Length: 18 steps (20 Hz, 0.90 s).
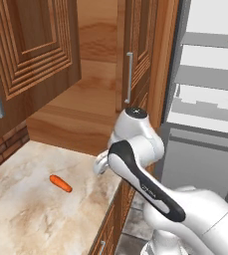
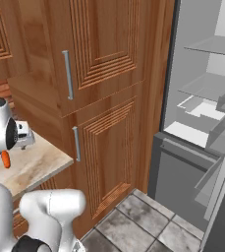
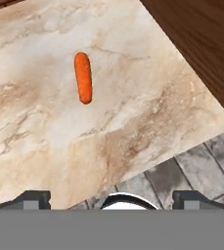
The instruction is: Open the fridge, remove the banana, carrot, and fish, and place them on any counter.
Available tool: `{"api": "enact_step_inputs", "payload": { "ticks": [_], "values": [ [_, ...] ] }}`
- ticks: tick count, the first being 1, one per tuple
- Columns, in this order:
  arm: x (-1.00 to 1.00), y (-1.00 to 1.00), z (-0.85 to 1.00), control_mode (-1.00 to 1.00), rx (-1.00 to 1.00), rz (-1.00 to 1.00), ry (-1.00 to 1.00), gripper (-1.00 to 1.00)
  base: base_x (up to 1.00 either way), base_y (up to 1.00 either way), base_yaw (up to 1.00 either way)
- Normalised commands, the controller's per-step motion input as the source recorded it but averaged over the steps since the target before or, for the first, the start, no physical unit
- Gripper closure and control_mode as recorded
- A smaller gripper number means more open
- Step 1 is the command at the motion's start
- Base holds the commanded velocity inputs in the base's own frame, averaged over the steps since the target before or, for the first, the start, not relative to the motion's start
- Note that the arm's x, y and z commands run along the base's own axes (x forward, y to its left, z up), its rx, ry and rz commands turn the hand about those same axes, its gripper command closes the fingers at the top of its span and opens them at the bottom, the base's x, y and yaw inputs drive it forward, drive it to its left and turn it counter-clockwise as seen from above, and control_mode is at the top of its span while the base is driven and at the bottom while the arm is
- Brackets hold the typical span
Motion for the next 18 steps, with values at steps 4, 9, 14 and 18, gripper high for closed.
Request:
{"api": "enact_step_inputs", "payload": {
  "ticks": [4,9,14,18],
  "values": [
    [-0.42,-1.0,0.19,-1.0,-0.22,-0.33,0.07,-1.0,0.0,0.0,0.0],
    [-0.03,-1.0,0.04,-1.0,-0.17,-0.49,0.11,-1.0,0.0,0.0,0.0],
    [0.15,-0.99,-0.02,-1.0,-0.01,-0.38,0.19,-1.0,0.0,0.0,0.0],
    [0.32,-0.69,-0.05,-1.0,0.0,-0.21,0.09,-1.0,0.0,0.0,0.0]
  ]
}}
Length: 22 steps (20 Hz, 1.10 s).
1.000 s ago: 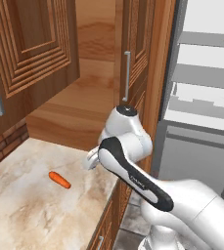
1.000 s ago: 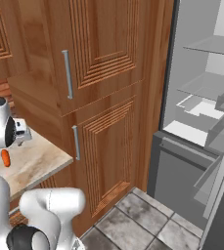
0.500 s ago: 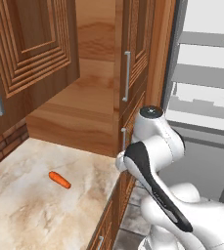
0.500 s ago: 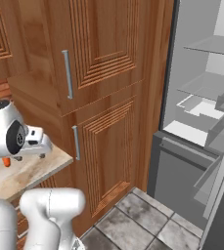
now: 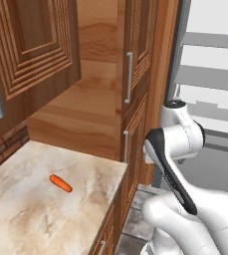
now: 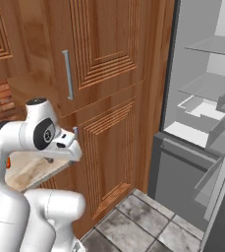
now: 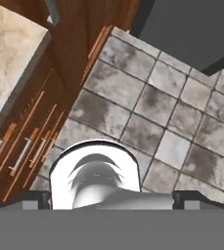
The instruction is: Open the fridge, remove the banana, carrot, and fish, and place them on any counter.
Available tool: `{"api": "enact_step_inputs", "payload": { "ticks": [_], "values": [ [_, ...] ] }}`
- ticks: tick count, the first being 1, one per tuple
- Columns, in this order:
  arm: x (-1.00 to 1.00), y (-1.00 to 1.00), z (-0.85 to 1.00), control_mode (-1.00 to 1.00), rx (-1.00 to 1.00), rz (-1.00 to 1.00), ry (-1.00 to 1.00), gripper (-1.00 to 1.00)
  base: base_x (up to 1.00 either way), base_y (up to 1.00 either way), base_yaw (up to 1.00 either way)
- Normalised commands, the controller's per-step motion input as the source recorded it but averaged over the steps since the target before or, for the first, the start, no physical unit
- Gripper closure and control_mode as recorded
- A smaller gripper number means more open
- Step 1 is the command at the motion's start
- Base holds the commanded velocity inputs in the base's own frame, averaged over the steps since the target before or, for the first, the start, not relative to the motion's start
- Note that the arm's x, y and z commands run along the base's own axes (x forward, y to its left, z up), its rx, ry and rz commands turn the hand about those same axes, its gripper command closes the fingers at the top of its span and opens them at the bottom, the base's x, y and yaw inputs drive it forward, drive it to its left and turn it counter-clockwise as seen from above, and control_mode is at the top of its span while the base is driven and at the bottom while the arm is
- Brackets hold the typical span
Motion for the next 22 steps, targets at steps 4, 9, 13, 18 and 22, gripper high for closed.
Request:
{"api": "enact_step_inputs", "payload": {
  "ticks": [4,9,13,18,22],
  "values": [
    [0.0,0.0,0.0,1.0,0.0,0.0,0.0,-1.0,0.52,-0.51,-0.4],
    [0.0,0.0,0.0,1.0,0.0,0.0,0.0,-1.0,0.59,-0.48,-0.65],
    [0.0,0.0,0.0,1.0,0.0,0.0,0.0,-1.0,0.51,-0.23,-0.6],
    [0.0,0.0,0.0,1.0,0.0,0.0,0.0,-1.0,0.6,0.03,-0.47],
    [0.0,0.0,0.0,1.0,0.0,0.0,0.0,-1.0,0.92,0.26,-0.17]
  ]
}}
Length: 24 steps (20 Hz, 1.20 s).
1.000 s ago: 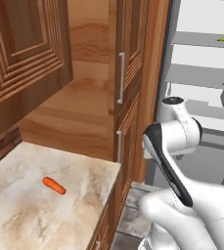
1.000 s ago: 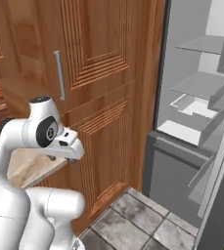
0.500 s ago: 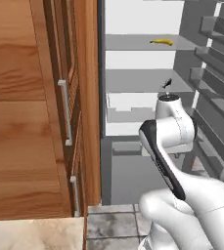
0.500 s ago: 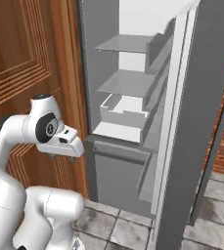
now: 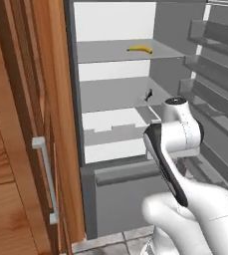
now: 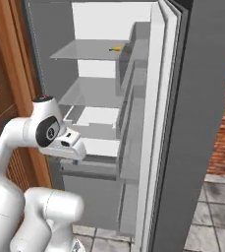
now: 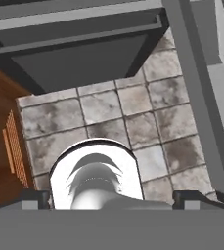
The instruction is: Open the fridge, remove the banana, carrot, and fish, and place them on any counter.
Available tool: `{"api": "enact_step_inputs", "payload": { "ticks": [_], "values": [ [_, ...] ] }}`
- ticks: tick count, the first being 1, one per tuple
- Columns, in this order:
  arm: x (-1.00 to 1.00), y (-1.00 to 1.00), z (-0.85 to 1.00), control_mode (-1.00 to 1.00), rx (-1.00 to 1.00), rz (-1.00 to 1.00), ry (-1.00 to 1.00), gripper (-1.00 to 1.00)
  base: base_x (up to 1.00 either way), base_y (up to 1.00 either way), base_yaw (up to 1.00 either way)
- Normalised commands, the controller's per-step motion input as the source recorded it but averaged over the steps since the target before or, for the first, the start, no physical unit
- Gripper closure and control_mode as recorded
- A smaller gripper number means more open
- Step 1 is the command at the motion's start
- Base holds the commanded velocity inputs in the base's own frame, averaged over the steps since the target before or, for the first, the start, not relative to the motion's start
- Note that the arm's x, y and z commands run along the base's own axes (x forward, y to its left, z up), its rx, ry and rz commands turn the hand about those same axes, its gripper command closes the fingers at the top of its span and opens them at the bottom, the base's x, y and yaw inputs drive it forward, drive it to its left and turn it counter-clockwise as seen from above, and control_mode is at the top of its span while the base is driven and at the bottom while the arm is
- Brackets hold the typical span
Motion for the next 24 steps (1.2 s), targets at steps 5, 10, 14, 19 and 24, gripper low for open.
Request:
{"api": "enact_step_inputs", "payload": {
  "ticks": [5,10,14,19,24],
  "values": [
    [0.0,0.0,0.0,1.0,0.0,0.0,0.0,-1.0,1.0,0.04,-0.06],
    [0.0,0.0,0.0,1.0,0.0,0.0,0.0,-1.0,1.0,0.0,0.0],
    [0.0,0.0,0.14,-1.0,0.0,0.0,-0.04,-1.0,0.41,0.01,0.0],
    [-0.55,0.0,0.93,-1.0,0.0,0.04,-0.47,-1.0,0.0,0.0,0.0],
    [-0.19,0.0,1.0,-1.0,0.0,0.03,-0.51,-1.0,0.0,0.0,0.0]
  ]
}}
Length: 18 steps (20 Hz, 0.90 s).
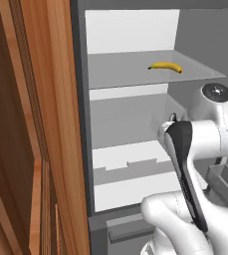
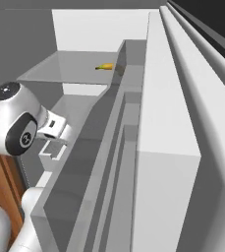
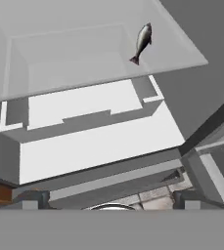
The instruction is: Open the fridge, remove the banana, carrot, and fish, and place them on any counter.
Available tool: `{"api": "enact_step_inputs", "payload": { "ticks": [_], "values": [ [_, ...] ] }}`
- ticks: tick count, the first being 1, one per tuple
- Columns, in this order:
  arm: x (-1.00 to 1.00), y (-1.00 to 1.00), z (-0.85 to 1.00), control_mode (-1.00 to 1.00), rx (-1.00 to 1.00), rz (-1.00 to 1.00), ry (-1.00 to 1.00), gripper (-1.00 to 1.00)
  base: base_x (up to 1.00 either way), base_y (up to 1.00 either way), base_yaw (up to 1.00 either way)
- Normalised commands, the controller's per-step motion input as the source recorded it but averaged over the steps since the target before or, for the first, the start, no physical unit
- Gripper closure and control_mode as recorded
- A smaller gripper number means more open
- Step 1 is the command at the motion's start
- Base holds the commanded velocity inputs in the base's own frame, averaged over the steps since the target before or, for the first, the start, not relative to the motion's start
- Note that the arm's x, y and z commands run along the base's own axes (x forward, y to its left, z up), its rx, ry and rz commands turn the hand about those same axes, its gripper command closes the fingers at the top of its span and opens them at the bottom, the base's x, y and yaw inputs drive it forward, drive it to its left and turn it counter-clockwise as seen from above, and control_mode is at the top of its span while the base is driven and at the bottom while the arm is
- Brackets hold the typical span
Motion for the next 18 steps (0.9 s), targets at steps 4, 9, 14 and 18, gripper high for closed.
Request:
{"api": "enact_step_inputs", "payload": {
  "ticks": [4,9,14,18],
  "values": [
    [0.66,0.0,0.94,-1.0,-0.01,0.02,-0.3,-1.0,0.0,0.0,0.0],
    [1.0,0.0,0.73,-1.0,-0.04,0.0,-0.12,-1.0,0.0,0.0,0.0],
    [0.58,-0.06,0.74,-1.0,-0.1,0.0,-0.2,-1.0,0.0,0.0,0.0],
    [0.36,-0.09,0.6,-1.0,-0.11,0.0,-0.17,-1.0,0.0,0.0,0.0]
  ]
}}
